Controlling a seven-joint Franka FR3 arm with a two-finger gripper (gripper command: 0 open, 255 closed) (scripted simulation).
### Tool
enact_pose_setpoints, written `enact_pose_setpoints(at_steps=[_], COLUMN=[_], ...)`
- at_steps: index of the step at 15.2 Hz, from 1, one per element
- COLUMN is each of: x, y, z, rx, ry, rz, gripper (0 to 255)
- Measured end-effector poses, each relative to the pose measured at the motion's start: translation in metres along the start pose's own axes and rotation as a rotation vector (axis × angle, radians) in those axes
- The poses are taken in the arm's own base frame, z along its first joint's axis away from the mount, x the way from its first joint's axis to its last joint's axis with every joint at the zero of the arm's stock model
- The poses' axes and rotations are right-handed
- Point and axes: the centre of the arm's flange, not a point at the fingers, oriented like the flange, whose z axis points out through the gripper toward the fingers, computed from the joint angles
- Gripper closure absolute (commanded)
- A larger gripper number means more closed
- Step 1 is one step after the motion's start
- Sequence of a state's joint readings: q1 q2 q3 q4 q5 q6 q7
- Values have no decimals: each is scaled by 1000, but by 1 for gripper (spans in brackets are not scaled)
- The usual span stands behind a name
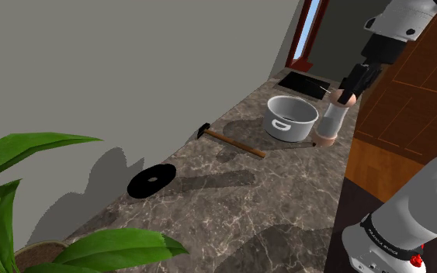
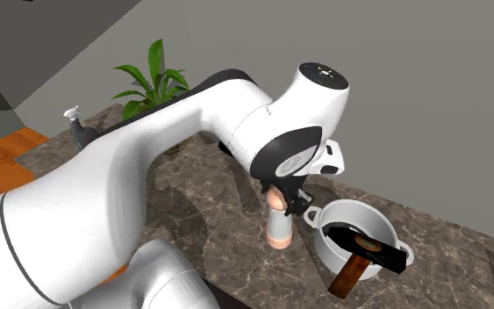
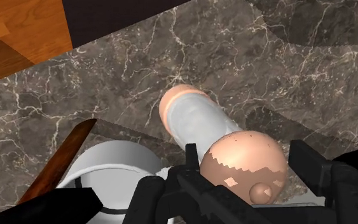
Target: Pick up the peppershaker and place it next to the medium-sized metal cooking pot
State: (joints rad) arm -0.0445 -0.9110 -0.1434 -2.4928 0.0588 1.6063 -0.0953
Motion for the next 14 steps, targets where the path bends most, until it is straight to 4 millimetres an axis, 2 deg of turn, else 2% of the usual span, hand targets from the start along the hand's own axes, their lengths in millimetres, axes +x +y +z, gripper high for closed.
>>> enact_pose_setpoints(at_steps=[14], x=[-2], y=[11], z=[73], rx=[0], ry=[0], rz=[0], gripper=[255])
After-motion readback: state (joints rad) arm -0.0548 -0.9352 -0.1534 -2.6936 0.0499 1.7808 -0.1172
